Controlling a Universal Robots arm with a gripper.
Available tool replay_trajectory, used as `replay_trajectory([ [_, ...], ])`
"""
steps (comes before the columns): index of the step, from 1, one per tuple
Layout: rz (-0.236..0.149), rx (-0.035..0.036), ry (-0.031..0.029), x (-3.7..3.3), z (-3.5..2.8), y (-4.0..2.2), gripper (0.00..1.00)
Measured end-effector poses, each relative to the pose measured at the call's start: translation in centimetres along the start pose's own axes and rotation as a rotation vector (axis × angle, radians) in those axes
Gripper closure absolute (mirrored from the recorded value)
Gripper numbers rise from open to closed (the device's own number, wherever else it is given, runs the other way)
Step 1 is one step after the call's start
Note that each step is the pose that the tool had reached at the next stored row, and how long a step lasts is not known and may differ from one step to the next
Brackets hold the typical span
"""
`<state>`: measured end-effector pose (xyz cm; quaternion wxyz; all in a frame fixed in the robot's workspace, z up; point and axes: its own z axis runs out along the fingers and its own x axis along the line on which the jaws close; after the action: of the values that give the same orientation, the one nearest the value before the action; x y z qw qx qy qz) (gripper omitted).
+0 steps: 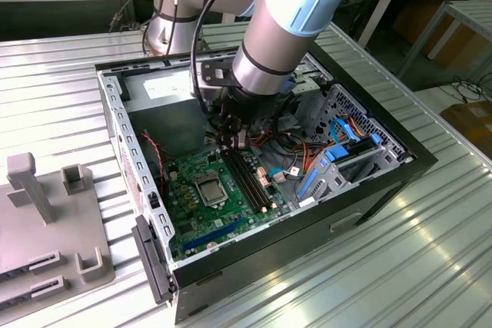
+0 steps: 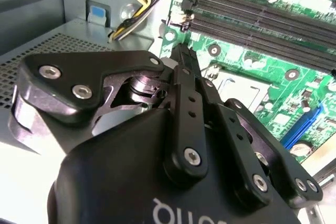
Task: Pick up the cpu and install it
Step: 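Install the first cpu locking lever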
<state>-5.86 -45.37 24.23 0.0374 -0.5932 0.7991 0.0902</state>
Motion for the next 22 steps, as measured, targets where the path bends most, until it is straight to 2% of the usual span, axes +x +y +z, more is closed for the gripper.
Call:
replay_trajectory([
  [4, 0.0, 0.0, 0.0, 0.05, 0.01, 0.18, 0.89],
  [11, 0.0, 0.0005, 0.0016, 0.32, -0.03, 0.12, 0.89],
  [18, 0.001, 0.0045, 0.0148, 0.56, -0.08, 0.05, 0.89],
  [22, 0.001, 0.008, 0.0265, 0.69, -0.12, 0.01, 0.89],
])
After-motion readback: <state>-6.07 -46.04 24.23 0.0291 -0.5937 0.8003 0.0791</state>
